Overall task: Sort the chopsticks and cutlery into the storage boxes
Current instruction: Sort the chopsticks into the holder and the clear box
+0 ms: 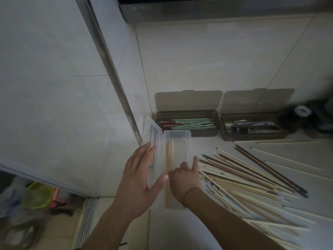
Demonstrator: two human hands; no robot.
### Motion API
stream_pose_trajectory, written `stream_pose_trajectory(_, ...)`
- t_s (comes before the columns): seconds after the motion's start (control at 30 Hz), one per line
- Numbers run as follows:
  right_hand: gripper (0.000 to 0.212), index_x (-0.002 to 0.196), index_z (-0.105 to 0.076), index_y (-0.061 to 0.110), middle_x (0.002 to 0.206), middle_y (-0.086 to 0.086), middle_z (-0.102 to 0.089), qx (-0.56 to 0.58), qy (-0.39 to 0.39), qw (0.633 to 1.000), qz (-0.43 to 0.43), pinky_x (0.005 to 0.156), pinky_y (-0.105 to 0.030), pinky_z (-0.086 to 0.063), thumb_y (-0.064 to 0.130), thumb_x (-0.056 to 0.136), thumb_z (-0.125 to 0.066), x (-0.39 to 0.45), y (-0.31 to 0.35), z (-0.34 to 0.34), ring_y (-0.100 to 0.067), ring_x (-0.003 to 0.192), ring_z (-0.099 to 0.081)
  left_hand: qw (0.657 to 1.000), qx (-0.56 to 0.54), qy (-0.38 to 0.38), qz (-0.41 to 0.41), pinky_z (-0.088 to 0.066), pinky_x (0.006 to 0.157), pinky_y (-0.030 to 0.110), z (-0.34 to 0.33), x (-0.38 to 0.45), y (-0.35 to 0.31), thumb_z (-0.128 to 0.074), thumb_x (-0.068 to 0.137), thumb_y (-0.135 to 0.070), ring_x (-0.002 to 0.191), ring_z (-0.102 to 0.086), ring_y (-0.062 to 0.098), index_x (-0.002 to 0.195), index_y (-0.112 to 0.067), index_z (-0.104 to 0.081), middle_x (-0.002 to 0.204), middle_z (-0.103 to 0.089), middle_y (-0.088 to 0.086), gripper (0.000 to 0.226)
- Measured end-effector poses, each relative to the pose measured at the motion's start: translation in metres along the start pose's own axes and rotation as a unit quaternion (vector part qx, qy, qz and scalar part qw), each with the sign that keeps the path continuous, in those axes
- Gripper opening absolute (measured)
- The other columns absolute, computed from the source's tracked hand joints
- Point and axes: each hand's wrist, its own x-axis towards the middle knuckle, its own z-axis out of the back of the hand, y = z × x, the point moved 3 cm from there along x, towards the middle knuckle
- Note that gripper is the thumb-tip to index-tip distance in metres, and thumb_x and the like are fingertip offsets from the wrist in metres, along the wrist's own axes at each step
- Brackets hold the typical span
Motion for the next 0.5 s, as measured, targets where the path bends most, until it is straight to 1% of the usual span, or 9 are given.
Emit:
stream_pose_trajectory(0.1,0.033,0.112,-0.060,0.033,0.101,0.006,-0.069,-0.034,0.023,0.999,0.004,0.098,-0.073,0.022,0.039,0.087,-0.040,0.003,0.000,-0.004,-0.030,0.120,-0.046,1.000,-0.007,0.000,0.001,-0.033,0.111,0.050,-0.001,0.000,0.001,-0.036,0.090,-0.069,0.145,-0.016,0.007,0.150,-0.038,-0.019,0.157,-0.017,-0.017,0.069)
stream_pose_trajectory(0.17,0.033,0.113,-0.061,0.036,0.106,0.009,-0.068,0.005,-0.005,1.000,0.021,0.103,-0.073,0.015,0.040,0.087,-0.042,0.002,-0.003,-0.004,-0.028,0.126,-0.044,1.000,-0.012,0.002,0.005,-0.034,0.110,0.051,-0.002,0.000,0.001,-0.036,0.090,-0.069,0.145,-0.015,0.008,0.149,-0.037,-0.020,0.157,-0.017,-0.017,0.069)
stream_pose_trajectory(0.23,0.024,0.103,-0.066,0.033,0.105,0.012,-0.068,0.147,-0.132,0.979,0.046,0.111,-0.064,-0.012,0.034,0.086,-0.050,-0.007,-0.015,0.004,-0.022,0.122,-0.050,1.000,-0.006,0.005,0.002,-0.035,0.110,0.052,-0.003,-0.001,0.001,-0.035,0.091,-0.069,0.145,-0.015,0.009,0.149,-0.036,-0.023,0.158,-0.017,-0.016,0.068)
stream_pose_trajectory(0.27,0.018,0.098,-0.067,0.031,0.101,0.011,-0.068,0.238,-0.215,0.946,0.047,0.108,-0.055,-0.029,0.028,0.085,-0.054,-0.016,-0.027,0.008,-0.021,0.114,-0.055,1.000,-0.002,0.006,-0.002,-0.035,0.109,0.052,-0.003,-0.002,0.001,-0.035,0.091,-0.069,0.146,-0.015,0.010,0.149,-0.034,-0.025,0.158,-0.017,-0.016,0.069)
stream_pose_trajectory(0.3,0.015,0.094,-0.068,0.026,0.097,0.008,-0.068,0.297,-0.291,0.909,0.032,0.100,-0.045,-0.041,0.023,0.084,-0.057,-0.025,-0.042,0.008,-0.021,0.103,-0.059,1.000,-0.003,0.007,-0.004,-0.034,0.109,0.052,-0.004,-0.002,0.001,-0.034,0.091,-0.069,0.146,-0.015,0.010,0.148,-0.032,-0.027,0.158,-0.018,-0.015,0.069)
stream_pose_trajectory(0.33,0.014,0.092,-0.069,0.023,0.094,0.005,-0.068,0.314,-0.335,0.888,0.000,0.091,-0.038,-0.046,0.020,0.083,-0.057,-0.035,-0.059,0.005,-0.022,0.095,-0.060,1.000,-0.010,0.006,-0.004,-0.035,0.109,0.053,-0.004,-0.001,0.001,-0.034,0.091,-0.069,0.146,-0.016,0.011,0.148,-0.030,-0.029,0.157,-0.018,-0.015,0.069)
stream_pose_trajectory(0.4,0.011,0.087,-0.070,0.020,0.089,-0.001,-0.068,0.267,-0.330,0.900,-0.100,0.077,-0.037,-0.049,0.018,0.078,-0.065,-0.051,-0.092,-0.012,-0.029,0.086,-0.060,0.999,-0.032,0.002,0.007,-0.035,0.108,0.054,-0.003,-0.001,0.001,-0.034,0.091,-0.069,0.145,-0.016,0.010,0.147,-0.030,-0.031,0.157,-0.018,-0.017,0.068)
stream_pose_trajectory(0.47,0.017,0.082,-0.071,0.019,0.084,-0.005,-0.068,0.215,-0.245,0.927,-0.188,0.068,-0.040,-0.051,0.019,0.068,-0.081,-0.063,-0.114,-0.033,-0.036,0.080,-0.061,0.999,-0.044,0.003,0.014,-0.035,0.108,0.055,-0.003,-0.001,0.001,-0.033,0.091,-0.071,0.145,-0.015,0.009,0.147,-0.032,-0.031,0.156,-0.018,-0.019,0.068)
stream_pose_trajectory(0.5,0.021,0.079,-0.071,0.018,0.082,-0.006,-0.068,0.194,-0.204,0.938,-0.202,0.064,-0.040,-0.052,0.022,0.063,-0.086,-0.067,-0.119,-0.043,-0.037,0.078,-0.061,0.999,-0.045,0.003,0.015,-0.035,0.108,0.055,-0.004,-0.001,0.000,-0.033,0.090,-0.071,0.146,-0.015,0.009,0.147,-0.032,-0.031,0.156,-0.018,-0.019,0.068)
